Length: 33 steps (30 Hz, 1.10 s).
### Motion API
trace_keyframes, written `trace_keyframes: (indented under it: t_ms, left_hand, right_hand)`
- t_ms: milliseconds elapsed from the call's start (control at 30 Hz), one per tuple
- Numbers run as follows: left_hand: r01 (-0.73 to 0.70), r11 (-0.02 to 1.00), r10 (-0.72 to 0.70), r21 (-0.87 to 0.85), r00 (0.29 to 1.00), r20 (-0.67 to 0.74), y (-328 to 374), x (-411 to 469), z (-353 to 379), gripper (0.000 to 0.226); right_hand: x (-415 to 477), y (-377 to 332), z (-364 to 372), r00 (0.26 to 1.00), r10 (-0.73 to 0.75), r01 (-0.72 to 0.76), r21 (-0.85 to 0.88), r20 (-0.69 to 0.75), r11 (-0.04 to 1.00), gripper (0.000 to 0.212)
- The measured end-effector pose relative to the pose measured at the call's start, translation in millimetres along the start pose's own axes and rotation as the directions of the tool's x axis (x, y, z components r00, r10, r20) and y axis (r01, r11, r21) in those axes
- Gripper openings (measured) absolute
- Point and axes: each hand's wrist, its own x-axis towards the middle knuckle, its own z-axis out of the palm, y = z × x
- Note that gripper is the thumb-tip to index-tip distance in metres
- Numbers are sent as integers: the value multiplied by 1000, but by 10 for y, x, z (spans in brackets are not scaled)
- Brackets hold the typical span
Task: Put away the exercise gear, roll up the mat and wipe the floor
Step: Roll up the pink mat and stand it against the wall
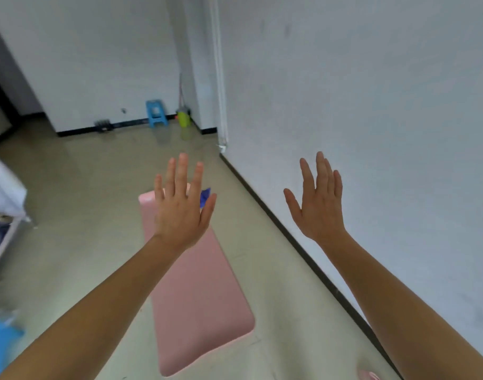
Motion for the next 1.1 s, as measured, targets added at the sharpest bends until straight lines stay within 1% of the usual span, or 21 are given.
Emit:
trace_keyframes:
  t_ms: [133, 267, 433, 567, 667, 800, 867, 967, 1033, 1100]
  left_hand:
    - [81, 993, -87, 83, 994, 67, -1329, -474, -347, 65]
    - [168, 972, -185, 161, 979, 92, -2370, -739, -566, 66]
    - [313, 929, -333, 199, 940, 75, -3311, -971, -577, 66]
    - [345, 911, -374, 225, 921, 104, -4024, -1056, -312, 66]
    - [325, 906, -371, 272, 919, 135, -4646, -939, -49, 66]
    - [354, 881, -417, 314, 894, 164, -5510, -597, 181, 67]
    - [335, 878, -410, 342, 895, 175, -5981, -376, 224, 68]
    - [323, 860, -402, 394, 906, 134, -6696, -41, 250, 68]
    - [368, 843, -430, 391, 899, 81, -7151, 97, 301, 68]
    - [403, 833, -457, 380, 887, 61, -7603, 139, 428, 68]
  right_hand:
    - [168, -1377, 465, 995, -64, 56, 98, 80, 994, 70]
    - [383, -2466, 831, 977, -180, 160, 161, 116, 974, 67]
    - [649, -3448, 1407, 946, -281, 244, 214, 161, 946, 67]
    - [835, -4067, 2069, 921, -333, 282, 245, 202, 928, 68]
    - [1080, -4518, 2676, 912, -346, 280, 279, 222, 918, 67]
    - [1532, -5090, 3433, 912, -293, 194, 329, 287, 924, 66]
    - [1842, -5401, 3734, 911, -290, 180, 350, 293, 919, 65]
    - [2374, -5950, 4123, 911, -314, 205, 366, 267, 908, 66]
    - [2658, -6361, 4375, 909, -324, 211, 380, 264, 901, 67]
    - [2854, -6772, 4656, 895, -349, 226, 390, 279, 893, 67]
